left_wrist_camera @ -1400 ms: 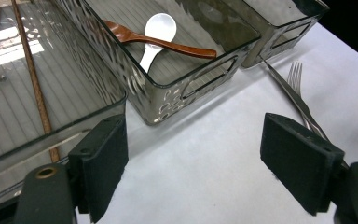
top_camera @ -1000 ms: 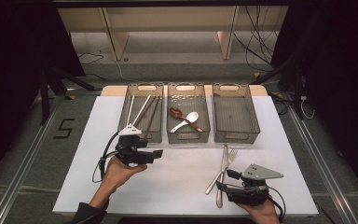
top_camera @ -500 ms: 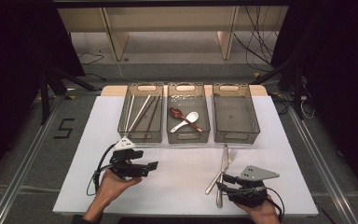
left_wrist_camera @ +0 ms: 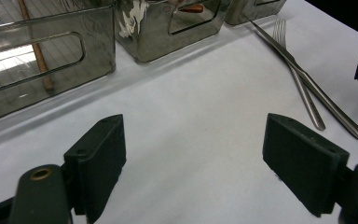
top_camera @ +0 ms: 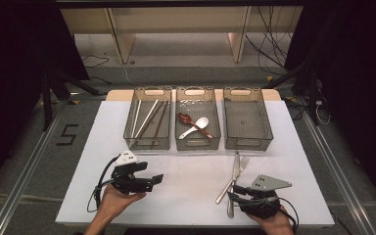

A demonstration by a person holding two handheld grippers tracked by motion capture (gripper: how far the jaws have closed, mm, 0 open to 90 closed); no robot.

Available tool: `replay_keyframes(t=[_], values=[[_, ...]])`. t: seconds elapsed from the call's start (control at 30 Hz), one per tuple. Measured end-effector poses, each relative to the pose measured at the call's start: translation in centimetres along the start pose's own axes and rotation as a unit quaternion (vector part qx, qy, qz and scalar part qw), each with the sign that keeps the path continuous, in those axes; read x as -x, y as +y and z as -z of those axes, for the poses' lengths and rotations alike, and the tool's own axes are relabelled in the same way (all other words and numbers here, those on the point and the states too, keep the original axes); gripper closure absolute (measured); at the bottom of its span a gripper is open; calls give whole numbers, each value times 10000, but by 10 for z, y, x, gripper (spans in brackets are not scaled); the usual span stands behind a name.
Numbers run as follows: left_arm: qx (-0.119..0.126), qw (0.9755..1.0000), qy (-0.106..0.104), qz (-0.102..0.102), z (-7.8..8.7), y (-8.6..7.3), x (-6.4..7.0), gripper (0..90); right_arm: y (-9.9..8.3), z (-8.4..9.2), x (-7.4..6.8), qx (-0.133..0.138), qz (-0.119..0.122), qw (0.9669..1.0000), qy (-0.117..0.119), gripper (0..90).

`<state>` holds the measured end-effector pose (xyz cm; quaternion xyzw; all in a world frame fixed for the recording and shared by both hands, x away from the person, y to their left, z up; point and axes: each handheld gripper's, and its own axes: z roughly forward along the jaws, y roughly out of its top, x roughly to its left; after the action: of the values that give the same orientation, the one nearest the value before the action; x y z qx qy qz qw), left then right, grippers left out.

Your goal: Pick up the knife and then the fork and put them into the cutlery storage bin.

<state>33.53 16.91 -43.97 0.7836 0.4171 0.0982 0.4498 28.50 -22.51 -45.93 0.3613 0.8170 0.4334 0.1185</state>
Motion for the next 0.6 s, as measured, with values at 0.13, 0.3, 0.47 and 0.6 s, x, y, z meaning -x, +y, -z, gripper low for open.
replay_keyframes(t=[0.13,0.3,0.47,0.6], values=[[49,10000,-15,-3,3,-2,1,206,1,-2,-2,-56,49,10000,15,731],[104,9999,-19,6,6,-6,3,201,3,-9,-1,-281,91,9995,85,813],[120,9999,-23,31,7,-11,5,197,3,-16,-3,-523,188,9984,127,878],[129,9999,-18,-2,8,-12,6,195,3,-18,-5,-618,207,9978,103,900]])
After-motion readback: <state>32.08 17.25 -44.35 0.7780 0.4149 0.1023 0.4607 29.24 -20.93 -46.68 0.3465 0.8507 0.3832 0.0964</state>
